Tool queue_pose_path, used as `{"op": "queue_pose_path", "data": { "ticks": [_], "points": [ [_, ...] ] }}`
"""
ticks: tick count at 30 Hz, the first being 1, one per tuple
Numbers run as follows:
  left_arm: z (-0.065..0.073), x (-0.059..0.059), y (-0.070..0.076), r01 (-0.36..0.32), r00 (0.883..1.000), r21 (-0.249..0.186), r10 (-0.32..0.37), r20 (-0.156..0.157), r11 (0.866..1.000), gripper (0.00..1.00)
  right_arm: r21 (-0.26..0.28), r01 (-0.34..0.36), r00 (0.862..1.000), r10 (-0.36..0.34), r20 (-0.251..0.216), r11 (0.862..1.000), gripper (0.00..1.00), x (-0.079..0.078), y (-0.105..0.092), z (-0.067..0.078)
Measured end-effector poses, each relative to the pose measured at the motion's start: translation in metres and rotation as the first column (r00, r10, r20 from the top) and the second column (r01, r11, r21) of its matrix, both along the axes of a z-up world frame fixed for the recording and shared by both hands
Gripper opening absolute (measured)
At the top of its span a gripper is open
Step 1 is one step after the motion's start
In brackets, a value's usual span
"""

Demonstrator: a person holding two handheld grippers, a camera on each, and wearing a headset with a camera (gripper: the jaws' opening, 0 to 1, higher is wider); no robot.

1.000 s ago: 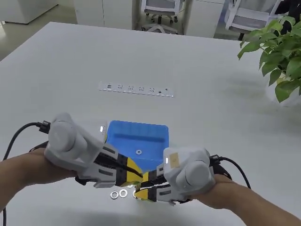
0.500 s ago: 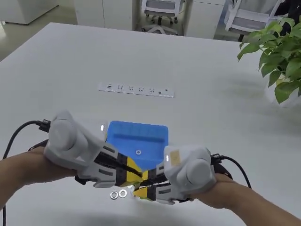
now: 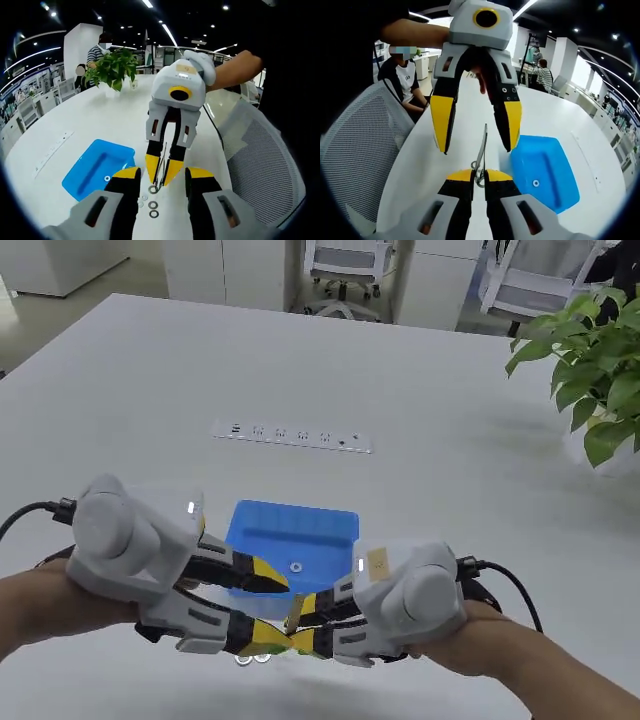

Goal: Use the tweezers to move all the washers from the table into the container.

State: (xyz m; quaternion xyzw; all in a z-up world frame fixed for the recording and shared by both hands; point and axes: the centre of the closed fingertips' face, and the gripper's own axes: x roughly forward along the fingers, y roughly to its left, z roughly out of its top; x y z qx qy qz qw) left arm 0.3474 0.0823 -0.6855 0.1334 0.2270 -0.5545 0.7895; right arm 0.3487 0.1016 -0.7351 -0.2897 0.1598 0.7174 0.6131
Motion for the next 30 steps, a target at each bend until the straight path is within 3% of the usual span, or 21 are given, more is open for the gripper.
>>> {"op": "queue_pose_path", "data": {
  "ticks": [14,18,25,30],
  "points": [
    [0.005,0.001,0.020,-0.143,0.990,-0.048,0.143,0.004,0.989,0.78,0.021,0.017,0.999,-0.017,0.028,1.000,0.09,0.016,0.002,0.022],
    [0.009,-0.002,0.023,-0.164,0.986,-0.078,0.165,0.012,0.983,0.80,0.032,0.028,0.999,-0.029,0.031,0.999,0.09,0.023,0.003,0.028],
    [0.008,-0.003,0.027,-0.194,0.981,-0.092,0.195,0.004,0.977,0.86,0.037,0.033,0.998,-0.035,0.055,0.999,0.09,0.039,0.004,0.034],
    [0.009,0.001,0.031,-0.224,0.974,-0.102,0.227,0.021,0.969,0.94,0.038,0.041,0.997,-0.044,0.070,0.998,0.09,0.049,0.005,0.037]
  ]
}}
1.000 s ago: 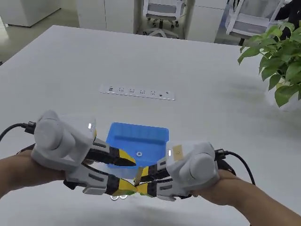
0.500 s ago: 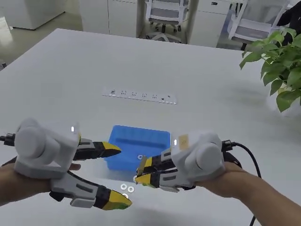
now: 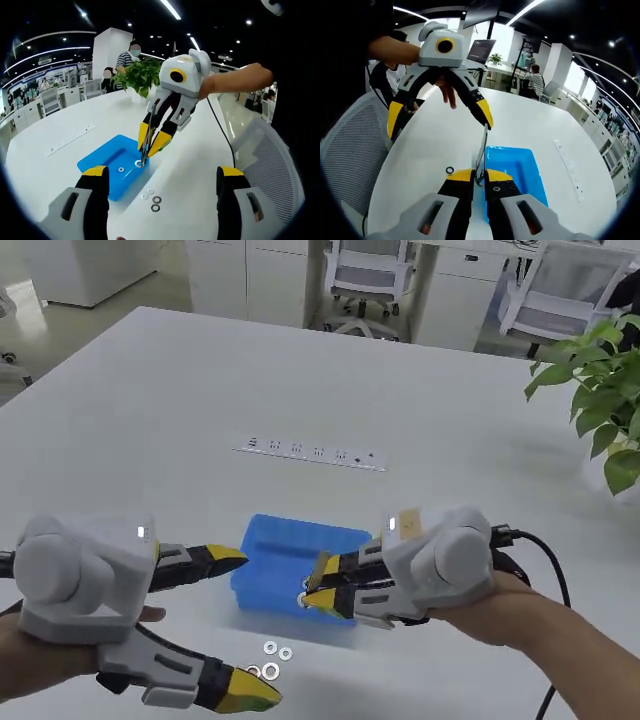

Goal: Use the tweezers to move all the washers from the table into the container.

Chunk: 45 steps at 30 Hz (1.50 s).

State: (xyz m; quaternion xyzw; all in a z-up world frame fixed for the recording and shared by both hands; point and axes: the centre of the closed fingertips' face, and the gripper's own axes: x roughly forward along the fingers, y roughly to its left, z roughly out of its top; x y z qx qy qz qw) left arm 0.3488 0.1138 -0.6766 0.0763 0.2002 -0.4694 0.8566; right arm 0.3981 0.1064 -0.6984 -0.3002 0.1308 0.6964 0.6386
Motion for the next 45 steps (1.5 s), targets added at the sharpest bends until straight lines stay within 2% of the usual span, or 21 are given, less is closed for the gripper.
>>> {"op": "queue_pose_path", "data": {
  "ticks": [6,15,23,27,30,36,45],
  "points": [
    [0.003,0.002,0.006,-0.023,1.000,-0.002,0.023,0.010,1.000,0.98,0.009,0.018,1.000,-0.018,0.013,1.000,0.09,0.013,0.001,0.001],
    [0.012,0.005,0.007,-0.041,0.999,-0.023,0.042,0.025,0.999,0.99,0.012,0.052,0.998,-0.053,0.017,0.999,0.09,0.032,0.002,-0.005],
    [0.015,0.009,0.010,-0.058,0.998,-0.024,0.059,0.028,0.998,0.97,-0.016,0.058,0.998,-0.058,-0.001,0.998,0.09,0.043,0.005,-0.024],
    [0.013,0.014,0.018,-0.077,0.997,-0.026,0.078,0.029,0.997,0.96,-0.031,0.058,0.998,-0.058,-0.011,0.998,0.09,0.046,0.007,-0.034],
    [0.012,0.016,0.021,-0.083,0.996,-0.023,0.083,0.029,0.996,0.94,-0.041,0.064,0.998,-0.065,-0.025,0.997,0.10,0.049,0.007,-0.040],
    [0.015,0.024,0.022,-0.075,0.995,-0.039,0.077,0.057,0.996,0.87,-0.061,0.076,0.996,-0.078,-0.034,0.995,0.10,0.055,0.006,-0.050],
    [0.014,0.044,0.015,-0.042,0.998,-0.026,0.043,0.056,0.999,0.71,-0.083,0.084,0.994,-0.089,-0.058,0.993,0.10,0.058,0.006,-0.063]
  ]
}}
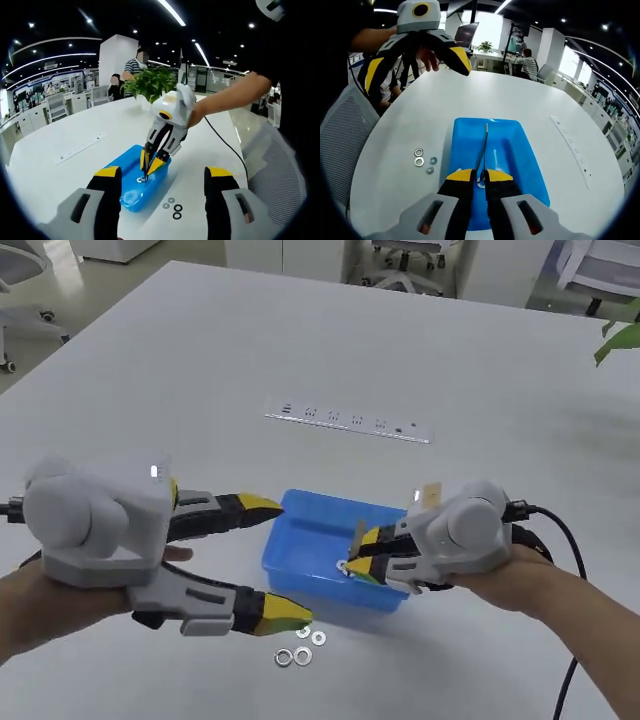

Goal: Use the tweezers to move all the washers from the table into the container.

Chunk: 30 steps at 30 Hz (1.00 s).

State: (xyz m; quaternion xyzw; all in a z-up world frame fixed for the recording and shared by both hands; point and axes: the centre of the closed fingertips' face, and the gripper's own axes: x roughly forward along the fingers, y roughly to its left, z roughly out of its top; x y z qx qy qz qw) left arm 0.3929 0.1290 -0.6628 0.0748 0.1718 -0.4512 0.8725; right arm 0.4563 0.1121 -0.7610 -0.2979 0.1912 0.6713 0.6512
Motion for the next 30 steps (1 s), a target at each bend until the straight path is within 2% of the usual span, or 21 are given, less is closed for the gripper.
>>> {"op": "queue_pose_path", "data": {
  "ticks": [6,15,19,25,30],
  "points": [
    [0.000,0.009,-0.007,0.046,0.999,0.014,-0.046,0.000,0.999,0.55,-0.003,0.004,1.000,-0.004,-0.010,1.000,0.10,0.000,0.001,-0.002],
    [-0.004,0.032,-0.018,0.100,0.994,0.076,-0.102,0.027,0.992,0.33,-0.004,0.001,1.000,-0.001,-0.010,1.000,0.10,0.000,0.001,-0.002],
    [-0.008,0.040,-0.023,0.120,0.992,0.111,-0.124,0.034,0.987,0.29,-0.004,-0.001,1.000,0.001,-0.008,1.000,0.10,0.000,0.001,-0.002],
    [-0.012,0.047,-0.034,0.150,0.987,0.127,-0.156,0.036,0.981,0.24,-0.009,-0.013,1.000,0.014,0.003,1.000,0.10,0.000,0.001,-0.002],
    [-0.019,0.057,-0.037,0.148,0.988,0.141,-0.154,0.032,0.979,0.19,-0.012,-0.025,1.000,0.025,0.012,1.000,0.10,0.000,0.000,-0.002]
  ]
}}
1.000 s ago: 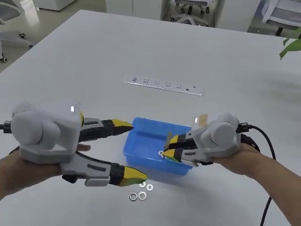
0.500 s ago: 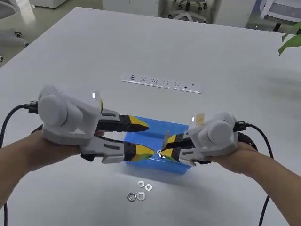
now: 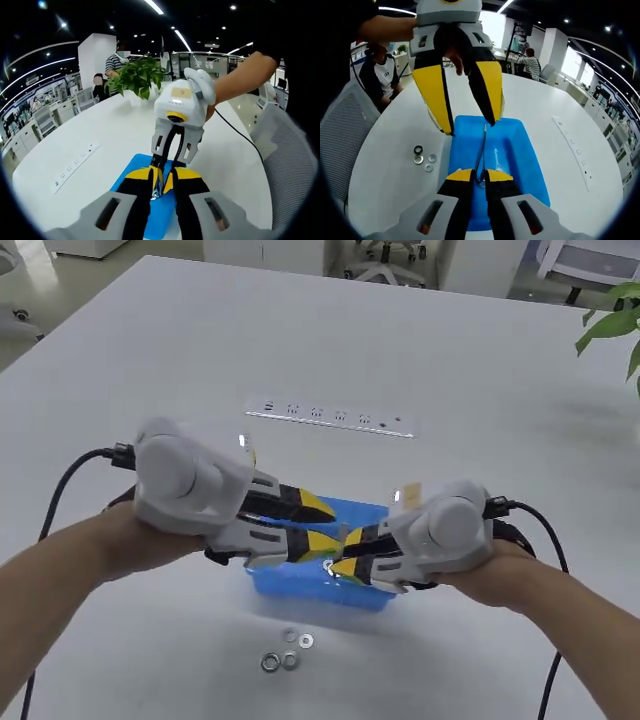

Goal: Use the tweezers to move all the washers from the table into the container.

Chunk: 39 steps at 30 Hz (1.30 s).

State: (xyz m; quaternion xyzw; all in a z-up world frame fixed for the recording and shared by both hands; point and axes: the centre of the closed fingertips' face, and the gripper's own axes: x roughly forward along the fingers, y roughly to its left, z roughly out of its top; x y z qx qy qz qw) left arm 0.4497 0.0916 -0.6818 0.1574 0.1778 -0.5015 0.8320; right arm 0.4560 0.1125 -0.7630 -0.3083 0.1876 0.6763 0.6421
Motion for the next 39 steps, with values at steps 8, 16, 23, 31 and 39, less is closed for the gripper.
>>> {"op": "queue_pose_path", "data": {
  "ticks": [8,16,23,31,39],
  "points": [
    [-0.008,0.007,-0.002,0.021,1.000,0.024,-0.021,0.003,0.999,0.10,-0.002,-0.012,1.000,0.012,0.007,1.000,0.11,-0.001,0.000,0.000],
    [-0.009,0.006,-0.002,0.040,0.999,0.033,-0.040,0.006,0.999,0.07,-0.005,-0.018,1.000,0.018,0.014,1.000,0.11,-0.001,-0.001,0.000],
    [-0.009,0.006,0.000,0.035,0.999,0.033,-0.035,0.000,0.999,0.05,0.001,-0.007,1.000,0.007,0.012,1.000,0.14,-0.001,-0.002,0.003],
    [-0.002,0.007,0.000,0.030,1.000,0.021,-0.030,0.009,0.999,0.05,0.009,0.027,1.000,-0.027,0.015,1.000,0.20,0.001,-0.007,0.012],
    [0.008,0.008,0.000,0.006,1.000,0.021,-0.007,0.011,1.000,0.05,0.014,0.093,0.996,-0.093,-0.002,0.996,0.27,0.003,-0.019,0.021]
  ]
}}
